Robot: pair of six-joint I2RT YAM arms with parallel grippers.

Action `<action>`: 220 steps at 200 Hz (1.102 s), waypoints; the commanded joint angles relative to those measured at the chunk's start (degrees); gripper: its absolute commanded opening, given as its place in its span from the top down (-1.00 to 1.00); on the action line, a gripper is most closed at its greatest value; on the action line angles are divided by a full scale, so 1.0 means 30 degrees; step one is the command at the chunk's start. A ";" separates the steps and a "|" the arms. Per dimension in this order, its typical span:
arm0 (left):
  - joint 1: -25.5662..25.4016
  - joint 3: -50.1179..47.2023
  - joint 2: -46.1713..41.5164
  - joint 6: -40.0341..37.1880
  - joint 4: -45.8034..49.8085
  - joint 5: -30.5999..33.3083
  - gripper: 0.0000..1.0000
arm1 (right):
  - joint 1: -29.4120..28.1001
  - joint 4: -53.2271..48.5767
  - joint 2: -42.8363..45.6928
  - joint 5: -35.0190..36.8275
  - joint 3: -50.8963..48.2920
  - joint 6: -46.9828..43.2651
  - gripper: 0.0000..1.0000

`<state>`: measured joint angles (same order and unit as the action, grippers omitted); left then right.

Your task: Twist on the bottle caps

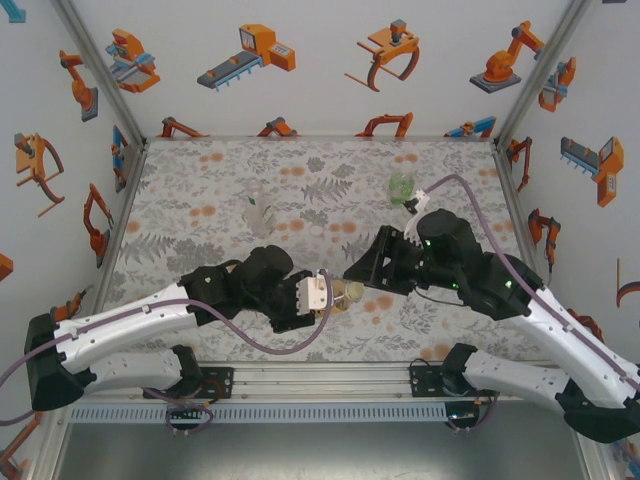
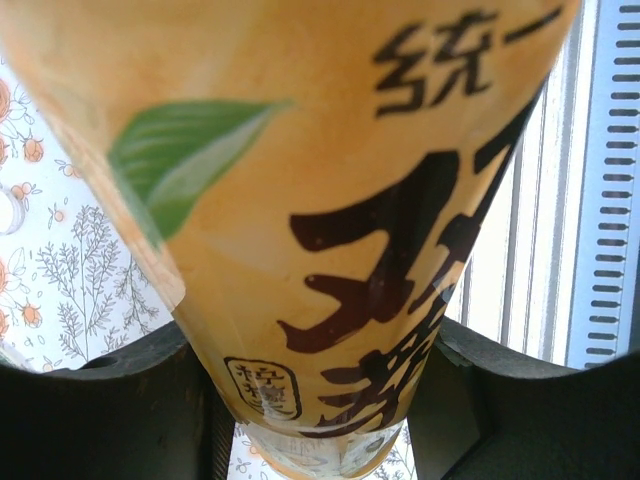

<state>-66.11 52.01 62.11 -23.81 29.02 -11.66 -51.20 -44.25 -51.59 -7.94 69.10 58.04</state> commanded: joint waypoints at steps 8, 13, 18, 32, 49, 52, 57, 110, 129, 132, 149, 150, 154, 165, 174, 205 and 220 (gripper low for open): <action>-0.0164 0.0453 -0.0099 -0.0017 -0.0443 -0.0482 1.00 | -0.0035 0.0680 0.0423 0.0539 0.1048 -0.5230 -0.15; -0.0195 0.0443 -0.0104 -0.0028 -0.0449 -0.0477 1.00 | -0.0043 0.0812 0.0509 0.0381 0.0998 -0.6088 -0.16; -0.0194 0.0419 -0.0106 -0.0007 -0.0451 -0.0430 1.00 | -0.0044 0.1034 0.0617 -0.0002 0.0936 -0.7131 -0.18; -0.0186 0.0388 -0.0136 0.0009 -0.0445 -0.0372 1.00 | -0.0043 0.1641 0.0890 -0.0513 0.0606 -0.9660 -0.22; -0.0203 0.0302 -0.0205 0.0002 -0.0460 -0.0389 1.00 | -0.0043 0.2014 0.1182 -0.0639 0.0313 -1.2053 -0.26; -0.0201 0.0301 -0.0221 -0.0001 -0.0427 -0.0390 1.00 | -0.0043 0.2157 0.1218 -0.0952 0.0239 -1.2708 -0.26; -0.0220 0.0288 -0.0248 -0.0002 -0.0415 -0.0412 1.00 | -0.0043 0.2304 0.1320 -0.1573 0.0111 -1.3798 -0.25; -0.0215 0.0008 -0.0743 -0.0258 -0.0213 -0.0619 1.00 | -0.0043 0.1410 0.1783 -0.7095 0.0092 -2.4392 -0.18; -0.0224 -0.0051 -0.0920 -0.0258 -0.0181 -0.0734 1.00 | -0.0043 0.0021 0.1116 -0.8221 0.0600 -2.6924 -0.17; -0.0226 -0.0051 -0.0919 -0.0253 -0.0198 -0.0763 1.00 | -0.0043 -0.0106 0.1037 -0.8261 0.0597 -2.7212 -0.17; -0.0227 -0.0012 -0.0882 -0.0265 -0.0183 -0.0938 1.00 | -0.0043 -0.0460 0.0528 -0.8395 0.0634 -2.8047 -0.16; -0.0229 -0.0002 -0.0875 -0.0265 -0.0196 -0.0928 1.00 | -0.0057 -0.0487 0.0499 -0.8410 0.0665 -2.8077 -0.16; -0.0219 -0.0011 -0.0876 -0.0242 -0.0181 -0.0973 1.00 | -0.0044 -0.0507 0.0345 -0.8425 0.0739 -2.8158 -0.15; -0.0216 0.0057 -0.0878 -0.0184 -0.0123 -0.1012 1.00 | -0.0065 -0.0399 0.0071 -0.8470 0.0886 -2.8224 -0.13; -0.0201 0.0051 -0.0924 -0.0126 -0.0096 -0.1013 1.00 | -0.0051 -0.0112 -0.0042 -0.8610 0.0875 -2.8224 -0.11; -0.0222 0.0036 -0.0916 -0.0073 -0.0063 -0.1092 1.00 | -0.0070 0.0717 -0.0164 -0.9218 0.0654 -2.8166 -0.01; -0.0206 0.0051 -0.0928 -0.0078 0.0025 -0.1041 1.00 | -0.0072 0.0744 -0.0198 -0.9377 0.0638 -2.8165 0.04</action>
<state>-66.41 52.01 60.29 -23.81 28.73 -13.34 -51.20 -44.07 -52.58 -33.23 70.17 -24.43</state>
